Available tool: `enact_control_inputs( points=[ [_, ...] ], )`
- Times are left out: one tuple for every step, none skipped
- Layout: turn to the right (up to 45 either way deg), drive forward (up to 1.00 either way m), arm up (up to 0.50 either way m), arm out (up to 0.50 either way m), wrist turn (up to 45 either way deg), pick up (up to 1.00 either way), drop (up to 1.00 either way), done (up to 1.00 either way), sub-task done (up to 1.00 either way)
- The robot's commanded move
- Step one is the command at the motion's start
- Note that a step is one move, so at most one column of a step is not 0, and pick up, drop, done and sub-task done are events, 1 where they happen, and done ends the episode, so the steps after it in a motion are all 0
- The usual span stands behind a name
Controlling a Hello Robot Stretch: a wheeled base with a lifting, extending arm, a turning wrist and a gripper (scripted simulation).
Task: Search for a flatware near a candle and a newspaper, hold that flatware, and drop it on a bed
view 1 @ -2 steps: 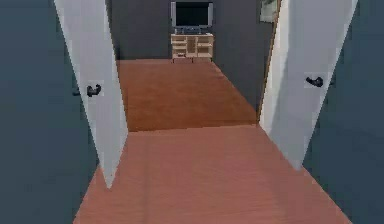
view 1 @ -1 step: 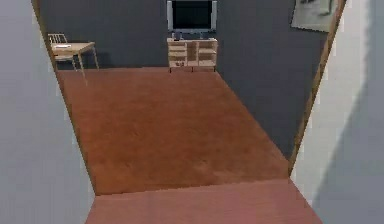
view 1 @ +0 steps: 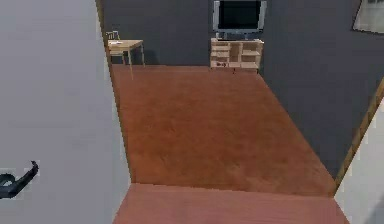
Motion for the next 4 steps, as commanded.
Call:
enact_control_inputs(
  points=[
    [0.0, 0.15, 0.0, 0.0, 0.0, 0.0, 0.0, 0.0, 0.0],
    [12.0, 0.0, 0.0, 0.0, 0.0, 0.0, 0.0, 0.0, 0.0],
    [0.0, 1.0, 0.0, 0.0, 0.0, 0.0, 0.0, 0.0, 0.0],
    [9.0, 0.0, 0.0, 0.0, 0.0, 0.0, 0.0, 0.0, 0.0]
  ],
)
